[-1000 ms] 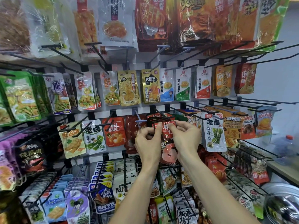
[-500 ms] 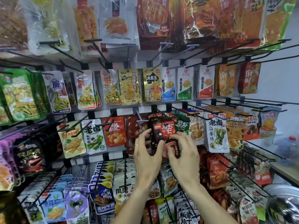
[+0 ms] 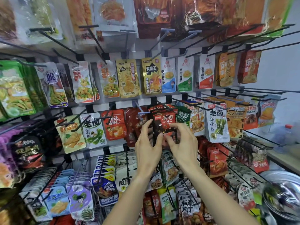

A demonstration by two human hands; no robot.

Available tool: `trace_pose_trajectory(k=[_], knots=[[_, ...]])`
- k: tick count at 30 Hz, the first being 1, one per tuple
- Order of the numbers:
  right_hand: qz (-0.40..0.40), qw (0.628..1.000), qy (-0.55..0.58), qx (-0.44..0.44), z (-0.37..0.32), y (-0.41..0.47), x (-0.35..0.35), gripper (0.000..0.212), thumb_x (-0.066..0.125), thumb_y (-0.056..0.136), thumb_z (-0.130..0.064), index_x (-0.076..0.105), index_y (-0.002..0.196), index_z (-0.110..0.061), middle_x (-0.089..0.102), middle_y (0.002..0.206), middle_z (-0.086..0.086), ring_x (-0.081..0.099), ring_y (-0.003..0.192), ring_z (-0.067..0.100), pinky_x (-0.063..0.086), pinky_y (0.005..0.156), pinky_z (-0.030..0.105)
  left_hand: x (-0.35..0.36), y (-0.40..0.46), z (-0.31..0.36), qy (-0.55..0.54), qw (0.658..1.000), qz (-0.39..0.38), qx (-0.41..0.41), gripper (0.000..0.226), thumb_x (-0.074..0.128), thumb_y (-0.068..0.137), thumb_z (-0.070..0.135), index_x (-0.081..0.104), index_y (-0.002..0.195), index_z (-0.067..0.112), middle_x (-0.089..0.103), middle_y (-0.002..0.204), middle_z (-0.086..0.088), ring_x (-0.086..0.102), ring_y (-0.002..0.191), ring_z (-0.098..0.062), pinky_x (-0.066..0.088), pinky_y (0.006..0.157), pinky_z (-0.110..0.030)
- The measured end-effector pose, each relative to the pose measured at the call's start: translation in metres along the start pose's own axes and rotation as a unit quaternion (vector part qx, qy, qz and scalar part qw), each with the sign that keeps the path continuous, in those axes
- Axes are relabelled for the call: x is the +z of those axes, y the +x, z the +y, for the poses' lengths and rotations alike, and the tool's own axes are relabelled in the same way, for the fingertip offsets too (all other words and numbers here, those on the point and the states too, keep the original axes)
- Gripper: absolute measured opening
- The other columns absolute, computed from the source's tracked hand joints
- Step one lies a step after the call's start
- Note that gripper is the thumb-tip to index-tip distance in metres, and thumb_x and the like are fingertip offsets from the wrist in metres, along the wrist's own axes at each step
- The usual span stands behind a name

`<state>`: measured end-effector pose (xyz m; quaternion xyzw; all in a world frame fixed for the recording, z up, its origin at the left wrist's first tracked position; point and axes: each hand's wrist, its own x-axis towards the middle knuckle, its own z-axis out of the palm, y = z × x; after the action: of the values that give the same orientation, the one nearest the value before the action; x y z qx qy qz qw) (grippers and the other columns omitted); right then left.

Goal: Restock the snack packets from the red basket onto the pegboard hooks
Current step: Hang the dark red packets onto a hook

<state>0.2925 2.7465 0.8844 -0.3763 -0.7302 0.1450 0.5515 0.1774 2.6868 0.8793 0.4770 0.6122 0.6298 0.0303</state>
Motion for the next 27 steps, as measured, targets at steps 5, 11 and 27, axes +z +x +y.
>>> trace_pose_trajectory(k=[5,11,27], knots=[[0.018,1.000,0.014,0.009,-0.005,-0.022,-0.015,0.032,0.074,0.095,-0.029,0.067,0.126,-0.031,0.064,0.130,-0.014,0.061,0.119,0.009,0.053,0.100,0.039,-0.011,-0.014,0.004,0.003,1.000,-0.008,0.000,0.061,0.071,0.098,0.046,0.041,0.151,0.048,0.058,0.140,0.015,0.055,0.132,-0.006,0.049,0.113,-0.041],[0.007,0.998,0.024,0.065,0.002,-0.086,-0.052,0.039,0.078,0.092,-0.031,0.065,0.129,-0.033,0.063,0.126,-0.019,0.057,0.118,-0.002,0.047,0.099,0.019,-0.025,-0.060,0.004,0.113,0.987,-0.007,0.112,0.054,0.065,0.103,0.039,0.047,0.152,0.030,0.048,0.149,0.010,0.039,0.140,-0.004,0.028,0.115,-0.021],[-0.151,0.941,-0.027,0.302,0.116,-0.366,-0.145,0.046,0.069,0.096,-0.046,0.058,0.136,-0.027,0.064,0.125,-0.009,0.060,0.120,0.017,0.049,0.096,0.037,0.020,-0.327,-0.089,0.270,0.888,-0.371,0.015,0.055,0.044,0.108,0.057,0.040,0.159,0.038,0.034,0.167,-0.004,0.033,0.150,-0.028,0.039,0.119,-0.051]])
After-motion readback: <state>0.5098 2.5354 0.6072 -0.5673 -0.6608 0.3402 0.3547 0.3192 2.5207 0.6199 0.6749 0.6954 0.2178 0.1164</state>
